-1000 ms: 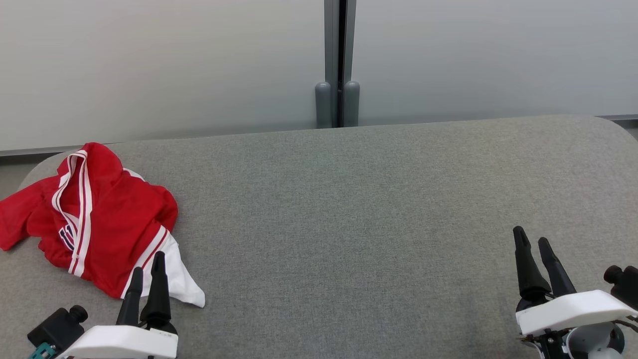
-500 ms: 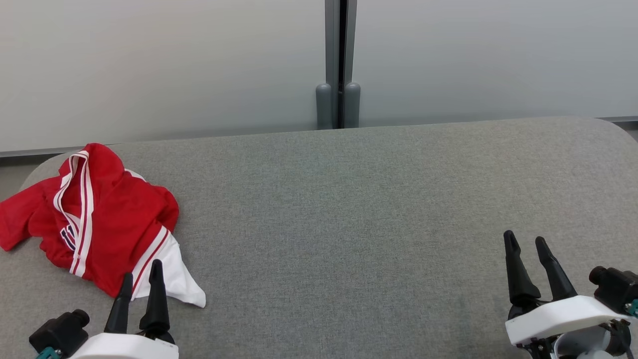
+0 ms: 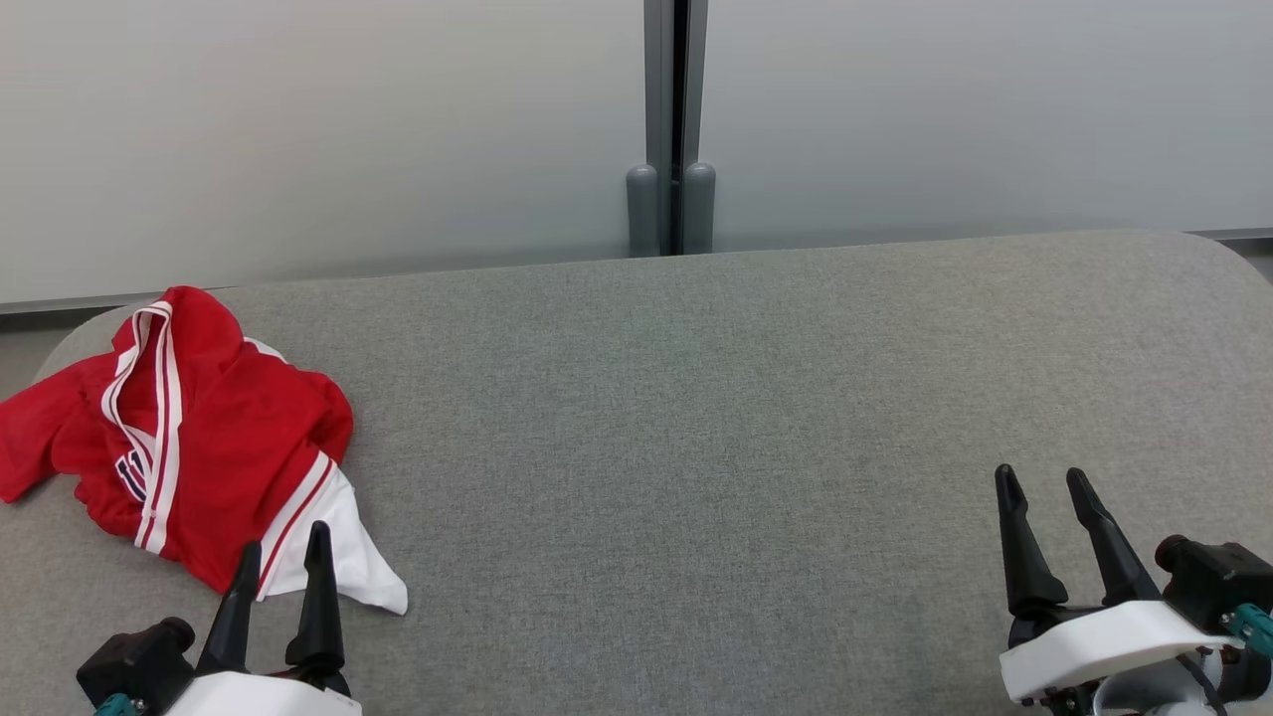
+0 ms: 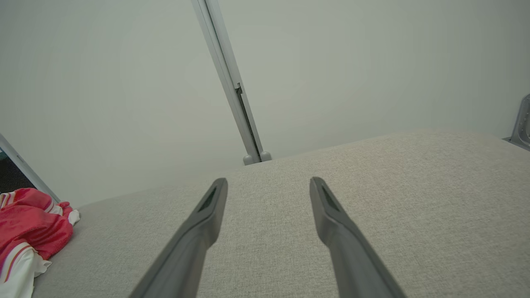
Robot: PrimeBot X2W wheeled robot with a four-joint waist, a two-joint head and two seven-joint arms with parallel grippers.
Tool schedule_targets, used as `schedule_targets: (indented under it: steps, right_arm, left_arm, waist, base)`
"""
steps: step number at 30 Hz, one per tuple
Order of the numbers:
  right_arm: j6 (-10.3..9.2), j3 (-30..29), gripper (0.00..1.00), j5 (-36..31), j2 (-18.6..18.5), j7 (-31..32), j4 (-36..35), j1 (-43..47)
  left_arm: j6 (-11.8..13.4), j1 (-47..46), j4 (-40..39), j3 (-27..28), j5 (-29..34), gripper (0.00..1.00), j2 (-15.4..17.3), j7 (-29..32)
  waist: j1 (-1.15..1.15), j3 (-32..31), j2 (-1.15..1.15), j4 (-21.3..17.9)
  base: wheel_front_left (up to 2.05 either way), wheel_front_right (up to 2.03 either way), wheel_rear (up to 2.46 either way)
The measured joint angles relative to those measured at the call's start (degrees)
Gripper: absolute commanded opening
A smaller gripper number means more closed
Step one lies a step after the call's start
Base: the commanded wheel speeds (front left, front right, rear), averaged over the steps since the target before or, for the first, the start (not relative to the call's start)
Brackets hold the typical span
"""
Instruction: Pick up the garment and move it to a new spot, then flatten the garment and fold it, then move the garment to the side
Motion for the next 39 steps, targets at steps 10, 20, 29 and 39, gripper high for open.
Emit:
schedule_targets:
  steps: [10,20,29,39]
  right_arm:
    - [0.00,-0.21,1.00,-5.56,-0.11,-1.34,-0.27,0.29]
    - [0.00,-1.01,1.00,-10.06,0.02,-2.53,-0.64,0.32]
    - [0.01,-1.36,1.00,-13.79,0.13,-3.64,-0.74,0.71]
    - [0.01,-1.83,1.00,-16.70,0.52,-4.81,-0.37,1.50]
  left_arm:
    - [-0.08,0.78,0.09,0.21,6.03,1.00,0.07,-1.36]
    - [-0.32,1.04,0.51,0.45,11.29,1.00,0.12,-2.52]
    - [-0.33,1.87,0.80,1.10,15.56,1.00,0.16,-3.61]
    - [-0.33,1.91,1.10,2.98,19.56,1.00,0.24,-4.76]
  waist:
    - [0.00,0.08,0.00,-0.30]
    - [0.00,0.17,0.00,-0.52]
    - [0.00,0.05,0.00,-0.42]
    - [0.00,0.07,0.00,-0.35]
  base:
    - [0.00,0.00,0.00]
    - [0.00,0.00,0.00]
    - [0.00,0.00,0.00]
    - [0.00,0.00,0.00]
